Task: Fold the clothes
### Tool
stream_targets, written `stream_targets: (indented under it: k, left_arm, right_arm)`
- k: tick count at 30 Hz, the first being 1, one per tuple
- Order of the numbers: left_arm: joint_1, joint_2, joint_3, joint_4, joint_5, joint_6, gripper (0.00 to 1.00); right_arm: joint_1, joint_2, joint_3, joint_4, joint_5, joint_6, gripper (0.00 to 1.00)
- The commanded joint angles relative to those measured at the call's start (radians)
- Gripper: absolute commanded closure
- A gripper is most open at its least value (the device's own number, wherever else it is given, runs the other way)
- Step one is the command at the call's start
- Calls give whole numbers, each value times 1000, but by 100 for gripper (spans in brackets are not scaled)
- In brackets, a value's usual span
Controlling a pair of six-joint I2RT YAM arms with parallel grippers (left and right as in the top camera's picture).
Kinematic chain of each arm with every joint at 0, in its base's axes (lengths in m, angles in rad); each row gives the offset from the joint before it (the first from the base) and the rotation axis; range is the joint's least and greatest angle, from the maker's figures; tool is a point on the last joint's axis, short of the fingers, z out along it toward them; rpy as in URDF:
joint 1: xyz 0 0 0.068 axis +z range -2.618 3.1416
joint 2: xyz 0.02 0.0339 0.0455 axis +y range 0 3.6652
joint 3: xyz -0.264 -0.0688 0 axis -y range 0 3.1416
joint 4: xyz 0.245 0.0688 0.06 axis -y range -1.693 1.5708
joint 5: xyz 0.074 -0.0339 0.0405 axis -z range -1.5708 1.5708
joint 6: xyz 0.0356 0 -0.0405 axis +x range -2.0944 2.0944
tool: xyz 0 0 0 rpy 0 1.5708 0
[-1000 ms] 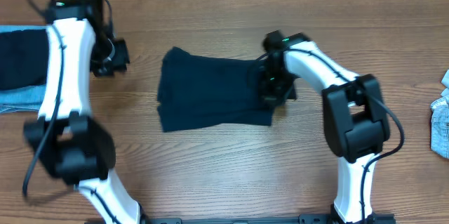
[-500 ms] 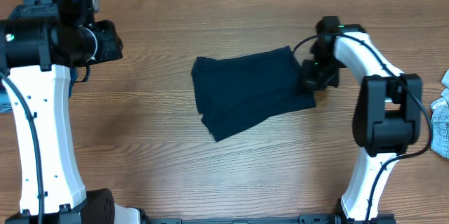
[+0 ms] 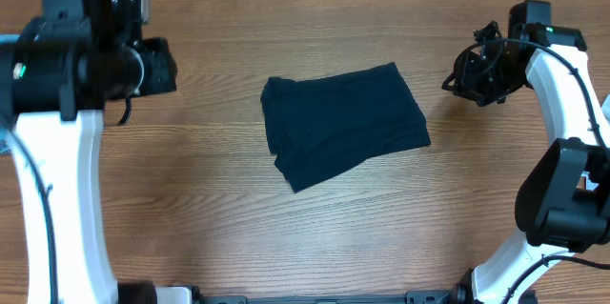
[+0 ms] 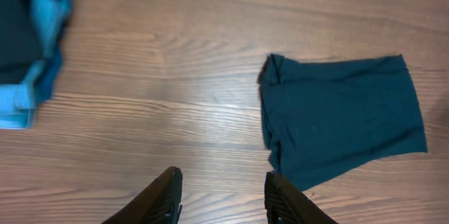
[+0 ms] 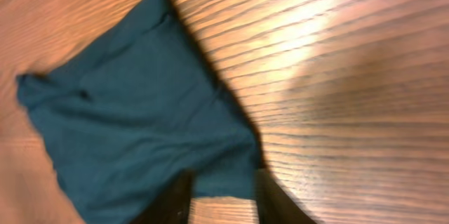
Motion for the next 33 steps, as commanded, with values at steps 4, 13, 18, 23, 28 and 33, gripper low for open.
stream_targets:
  k: [4, 13, 18, 23, 28, 33]
  left_arm:
    - [-78, -185, 3, -19, -166, 11, 0]
    - [-78, -172, 3, -37, -169, 12, 0]
    - [-78, -167, 3, -36, -169, 12, 0]
    - [-78, -167, 3, -36, -169, 12, 0]
    - [-78, -167, 3, -36, -169, 12, 0]
    - [-78, -167, 3, -36, -169, 12, 0]
  right_arm:
    - [-10, -2, 12, 22, -102, -96, 43]
    - [8, 100, 12, 2, -158, -147, 36]
    - [20, 179, 12, 27, -170, -147, 36]
    - [31, 218, 11, 61, -169, -148, 34]
    - [35, 225, -29, 123, -169, -163, 33]
    - [35, 225, -123, 221, -154, -162, 33]
